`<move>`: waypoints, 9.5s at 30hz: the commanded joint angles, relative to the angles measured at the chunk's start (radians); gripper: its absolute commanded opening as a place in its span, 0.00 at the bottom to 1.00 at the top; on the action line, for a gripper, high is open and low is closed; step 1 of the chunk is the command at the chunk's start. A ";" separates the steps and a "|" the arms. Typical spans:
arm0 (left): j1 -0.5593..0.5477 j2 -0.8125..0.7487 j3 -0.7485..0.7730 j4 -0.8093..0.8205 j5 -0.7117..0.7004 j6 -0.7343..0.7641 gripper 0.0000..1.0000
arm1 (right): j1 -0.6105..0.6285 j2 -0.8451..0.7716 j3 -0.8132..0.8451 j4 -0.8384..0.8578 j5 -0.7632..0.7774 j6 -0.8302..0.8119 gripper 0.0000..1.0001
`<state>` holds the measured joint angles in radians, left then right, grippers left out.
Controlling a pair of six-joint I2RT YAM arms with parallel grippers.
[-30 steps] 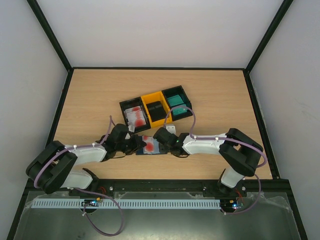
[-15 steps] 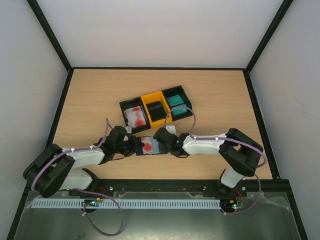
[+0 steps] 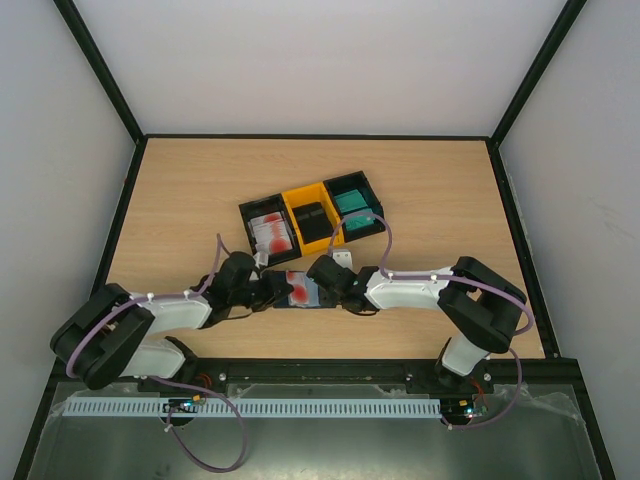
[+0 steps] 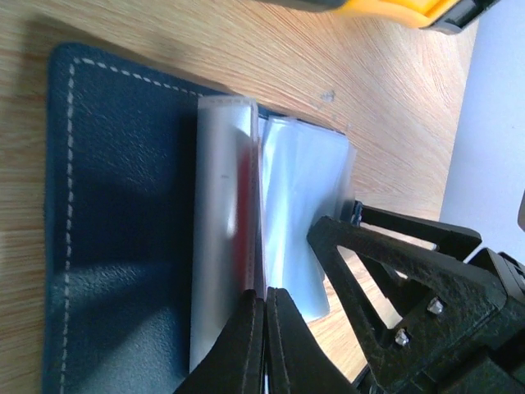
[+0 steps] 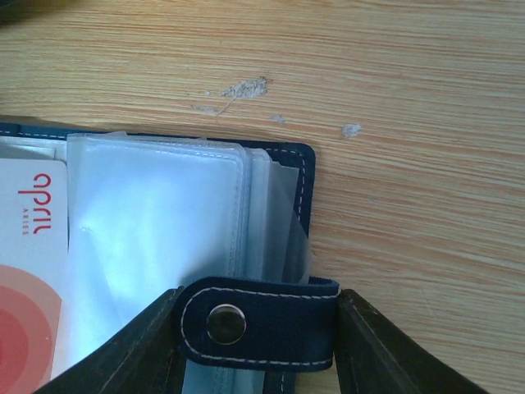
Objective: Put the credit cards into the card holder
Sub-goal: Insert the credit card into the card holder, then turn over the card slot in the card holder, then pick up the credit card from the storage box.
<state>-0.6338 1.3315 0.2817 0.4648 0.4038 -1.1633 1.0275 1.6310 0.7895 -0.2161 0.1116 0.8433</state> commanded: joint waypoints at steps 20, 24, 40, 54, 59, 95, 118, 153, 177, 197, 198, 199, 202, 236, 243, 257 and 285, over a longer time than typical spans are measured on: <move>-0.050 0.046 0.025 -0.008 -0.026 0.001 0.02 | 0.005 0.031 -0.033 -0.036 0.005 0.009 0.47; -0.046 0.062 0.045 -0.014 -0.031 0.008 0.03 | 0.005 0.032 -0.033 -0.031 0.003 0.008 0.47; -0.089 0.179 0.143 -0.061 -0.018 0.122 0.04 | 0.005 -0.019 -0.066 0.026 -0.033 0.014 0.52; -0.122 0.171 0.230 -0.288 -0.129 0.243 0.28 | 0.003 -0.088 -0.091 0.039 0.017 0.050 0.60; -0.128 0.145 0.250 -0.358 -0.173 0.268 0.34 | 0.001 -0.081 -0.092 0.035 0.025 0.061 0.60; -0.218 0.258 0.397 -0.428 -0.195 0.481 0.26 | -0.118 -0.081 -0.151 0.256 -0.222 -0.035 0.42; -0.220 0.195 0.407 -0.481 -0.263 0.597 0.36 | -0.124 -0.117 -0.131 0.198 -0.135 -0.029 0.42; -0.219 0.262 0.341 -0.442 -0.338 0.441 0.03 | -0.124 -0.216 -0.124 0.156 -0.330 -0.062 0.42; -0.231 -0.006 0.344 -0.535 -0.502 0.415 0.22 | -0.124 -0.080 -0.105 0.368 -0.558 -0.065 0.39; -0.197 -0.250 0.316 -0.675 -0.674 0.331 0.34 | -0.054 0.171 0.091 0.334 -0.594 -0.115 0.55; -0.192 -0.256 0.312 -0.674 -0.666 0.328 0.34 | -0.054 0.185 0.092 0.334 -0.589 -0.107 0.55; -0.185 -0.262 0.307 -0.671 -0.655 0.327 0.35 | -0.055 0.195 0.094 0.328 -0.580 -0.099 0.55; -0.169 -0.278 0.293 -0.658 -0.625 0.326 0.36 | -0.054 0.185 0.096 0.309 -0.542 -0.096 0.53; 0.101 -0.178 0.556 -0.608 -0.154 0.697 1.00 | -0.418 -0.338 0.065 -0.018 -0.031 -0.263 0.66; 0.011 0.144 0.857 -0.730 -0.202 0.901 1.00 | -0.470 -0.313 0.012 0.035 -0.124 -0.244 0.66; 0.024 0.687 1.259 -0.983 -0.292 1.048 0.39 | -0.520 -0.207 -0.094 0.147 -0.304 -0.182 0.61; 0.030 0.906 1.478 -1.183 -0.251 1.242 0.38 | -0.491 0.070 0.012 0.235 -0.363 -0.193 0.57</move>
<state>-0.6052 2.2086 1.7367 -0.6327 0.1272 0.0528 0.5316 1.6711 0.7822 0.0364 -0.2878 0.6586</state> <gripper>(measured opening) 0.395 0.574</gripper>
